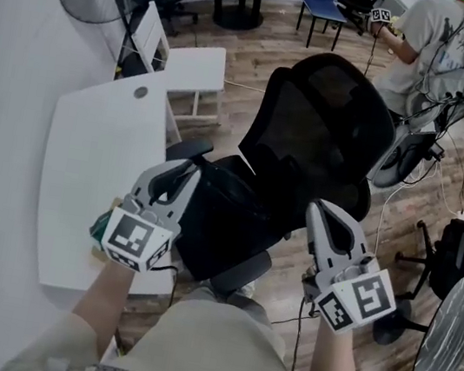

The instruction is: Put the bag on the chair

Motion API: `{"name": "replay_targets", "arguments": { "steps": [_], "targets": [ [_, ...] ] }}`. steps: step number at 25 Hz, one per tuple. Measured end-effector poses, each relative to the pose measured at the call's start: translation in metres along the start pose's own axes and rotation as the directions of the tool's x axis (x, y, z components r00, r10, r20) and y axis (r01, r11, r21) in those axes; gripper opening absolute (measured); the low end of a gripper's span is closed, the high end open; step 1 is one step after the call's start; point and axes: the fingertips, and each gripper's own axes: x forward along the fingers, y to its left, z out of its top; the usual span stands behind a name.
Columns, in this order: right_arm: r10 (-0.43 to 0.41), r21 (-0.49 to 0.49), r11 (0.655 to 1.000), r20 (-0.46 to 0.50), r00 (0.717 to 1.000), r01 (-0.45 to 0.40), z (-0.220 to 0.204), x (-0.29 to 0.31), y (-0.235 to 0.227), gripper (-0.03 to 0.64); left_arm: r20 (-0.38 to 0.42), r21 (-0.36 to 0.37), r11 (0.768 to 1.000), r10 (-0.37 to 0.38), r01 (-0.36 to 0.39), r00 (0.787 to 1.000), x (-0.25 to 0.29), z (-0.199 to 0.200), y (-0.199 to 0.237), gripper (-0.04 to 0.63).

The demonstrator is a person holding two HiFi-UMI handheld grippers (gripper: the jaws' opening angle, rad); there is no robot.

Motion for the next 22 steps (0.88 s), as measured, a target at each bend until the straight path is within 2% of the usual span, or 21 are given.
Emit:
{"name": "replay_targets", "arguments": {
  "steps": [5,22],
  "targets": [
    [0.023,-0.046,0.999,-0.016,1.000,-0.024,-0.004,-0.008,0.009,0.021,0.036,-0.007,1.000,0.005,-0.005,0.999,-0.016,0.014,-0.004,0.055],
    [0.034,-0.047,0.998,-0.033,0.999,-0.035,0.000,-0.021,0.018,0.021,-0.013,-0.018,0.999,0.044,-0.045,0.999,-0.042,0.022,-0.014,0.038]
  ]
}}
